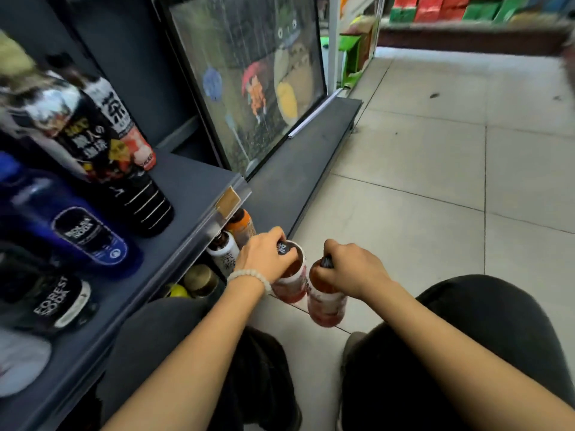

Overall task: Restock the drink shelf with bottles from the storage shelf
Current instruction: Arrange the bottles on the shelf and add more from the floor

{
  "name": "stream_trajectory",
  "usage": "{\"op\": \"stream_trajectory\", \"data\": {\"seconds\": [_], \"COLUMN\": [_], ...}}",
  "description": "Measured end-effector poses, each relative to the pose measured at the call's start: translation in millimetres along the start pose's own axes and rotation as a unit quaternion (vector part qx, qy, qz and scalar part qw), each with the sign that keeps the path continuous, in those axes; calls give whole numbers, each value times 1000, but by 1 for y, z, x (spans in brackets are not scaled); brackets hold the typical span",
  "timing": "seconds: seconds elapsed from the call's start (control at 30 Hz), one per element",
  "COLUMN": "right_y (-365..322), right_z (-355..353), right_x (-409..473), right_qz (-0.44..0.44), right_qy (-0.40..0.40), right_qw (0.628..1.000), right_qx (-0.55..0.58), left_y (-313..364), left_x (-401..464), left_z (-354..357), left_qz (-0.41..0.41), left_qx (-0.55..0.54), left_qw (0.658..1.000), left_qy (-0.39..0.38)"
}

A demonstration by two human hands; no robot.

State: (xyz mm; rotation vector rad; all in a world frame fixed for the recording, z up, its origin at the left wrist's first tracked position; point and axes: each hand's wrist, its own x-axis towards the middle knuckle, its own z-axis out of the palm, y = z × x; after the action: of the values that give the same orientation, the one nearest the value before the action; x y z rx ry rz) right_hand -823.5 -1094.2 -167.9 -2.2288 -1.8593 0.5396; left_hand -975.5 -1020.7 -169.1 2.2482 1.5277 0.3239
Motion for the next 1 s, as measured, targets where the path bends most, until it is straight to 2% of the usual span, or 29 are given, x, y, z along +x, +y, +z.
{"op": "stream_trajectory", "data": {"seconds": [0.17, 0.37, 0.67, 0.83, 1.0], "right_y": [-32, -71, -141, -174, -204], "right_z": [-56, -127, -213, -227, -221], "right_x": [-26, -29, 24, 73, 113], "right_qz": [-32, -65, -158, -178, -196], "right_qy": [65, 131, 198, 218, 190], "right_qw": [997, 986, 961, 955, 957], "right_qx": [39, 82, 108, 92, 96], "left_y": [23, 47, 63, 51, 9], "left_x": [-20, -16, 26, 75, 112], "left_z": [-74, -174, -322, -362, -373], "left_qz": [41, 48, 77, 59, 33], "left_qx": [27, 45, 50, 75, 100], "left_qw": [998, 996, 986, 985, 988], "left_qy": [46, 54, 142, 143, 112]}}
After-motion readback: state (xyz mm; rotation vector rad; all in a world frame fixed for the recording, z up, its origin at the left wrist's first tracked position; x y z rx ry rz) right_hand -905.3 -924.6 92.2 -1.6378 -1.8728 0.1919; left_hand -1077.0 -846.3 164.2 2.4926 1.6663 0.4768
